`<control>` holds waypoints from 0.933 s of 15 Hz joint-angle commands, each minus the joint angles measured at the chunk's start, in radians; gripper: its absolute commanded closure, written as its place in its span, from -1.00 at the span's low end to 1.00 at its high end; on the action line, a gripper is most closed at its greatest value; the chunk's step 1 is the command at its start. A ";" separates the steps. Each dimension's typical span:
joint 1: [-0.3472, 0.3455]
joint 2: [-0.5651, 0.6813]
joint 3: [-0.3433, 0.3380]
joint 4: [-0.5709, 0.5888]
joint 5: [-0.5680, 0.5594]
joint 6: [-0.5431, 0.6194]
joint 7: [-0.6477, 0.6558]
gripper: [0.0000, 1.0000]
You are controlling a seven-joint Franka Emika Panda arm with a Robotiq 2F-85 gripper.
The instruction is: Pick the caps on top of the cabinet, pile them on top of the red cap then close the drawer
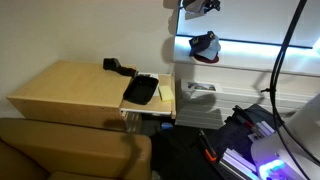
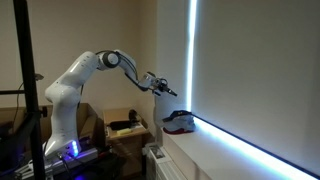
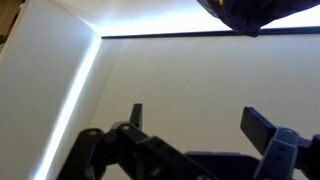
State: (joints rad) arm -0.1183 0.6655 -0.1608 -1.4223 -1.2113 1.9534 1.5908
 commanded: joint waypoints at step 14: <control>0.005 0.001 -0.007 0.000 0.018 -0.011 0.008 -1.00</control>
State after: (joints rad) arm -0.1175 0.6648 -0.1613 -1.4257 -1.1957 1.9394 1.6036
